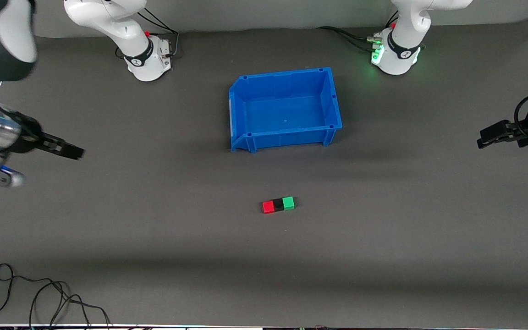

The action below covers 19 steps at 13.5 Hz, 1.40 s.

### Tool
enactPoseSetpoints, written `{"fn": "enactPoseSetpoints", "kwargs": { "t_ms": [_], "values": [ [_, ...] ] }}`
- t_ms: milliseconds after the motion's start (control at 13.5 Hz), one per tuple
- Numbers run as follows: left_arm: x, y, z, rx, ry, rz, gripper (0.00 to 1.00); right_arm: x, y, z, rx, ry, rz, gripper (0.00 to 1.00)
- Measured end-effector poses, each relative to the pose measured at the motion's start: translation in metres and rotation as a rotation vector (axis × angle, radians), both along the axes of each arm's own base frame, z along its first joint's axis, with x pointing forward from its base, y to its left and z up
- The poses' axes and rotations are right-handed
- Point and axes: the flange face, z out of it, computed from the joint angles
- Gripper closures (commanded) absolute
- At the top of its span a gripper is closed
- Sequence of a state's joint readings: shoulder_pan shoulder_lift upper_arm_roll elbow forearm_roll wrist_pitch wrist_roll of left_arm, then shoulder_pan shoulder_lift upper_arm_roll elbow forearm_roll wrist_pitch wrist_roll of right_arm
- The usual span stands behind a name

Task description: Attach green and red cubes to black cube

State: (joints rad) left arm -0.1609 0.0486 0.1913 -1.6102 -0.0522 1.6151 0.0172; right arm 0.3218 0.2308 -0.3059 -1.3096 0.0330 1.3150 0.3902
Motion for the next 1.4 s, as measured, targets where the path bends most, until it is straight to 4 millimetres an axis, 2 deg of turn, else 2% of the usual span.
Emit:
{"fn": "enactPoseSetpoints", "kwargs": {
  "t_ms": [148, 296, 517, 887, 1183, 1404],
  "values": [
    [-0.003, -0.010, -0.002, 0.007, -0.002, -0.021, 0.00, -0.005, -0.022, 0.007, 0.020, -0.023, 0.051, 0.01],
    [-0.005, -0.018, -0.003, 0.016, -0.002, -0.039, 0.00, -0.004, -0.033, 0.008, 0.030, -0.045, 0.097, 0.01],
    [-0.006, -0.029, -0.002, 0.035, -0.010, -0.065, 0.00, -0.002, -0.033, 0.006, 0.034, -0.053, 0.122, 0.01],
    [-0.009, -0.029, -0.008, 0.035, -0.023, -0.066, 0.00, -0.002, -0.031, 0.005, 0.034, -0.057, 0.131, 0.01],
    [-0.012, -0.028, -0.004, 0.035, -0.022, -0.064, 0.00, -0.001, -0.031, 0.003, 0.036, -0.055, 0.134, 0.01],
    [-0.014, -0.030, -0.002, 0.034, -0.008, -0.069, 0.00, 0.000, -0.045, 0.000, 0.054, -0.059, 0.120, 0.00]
  ]
}}
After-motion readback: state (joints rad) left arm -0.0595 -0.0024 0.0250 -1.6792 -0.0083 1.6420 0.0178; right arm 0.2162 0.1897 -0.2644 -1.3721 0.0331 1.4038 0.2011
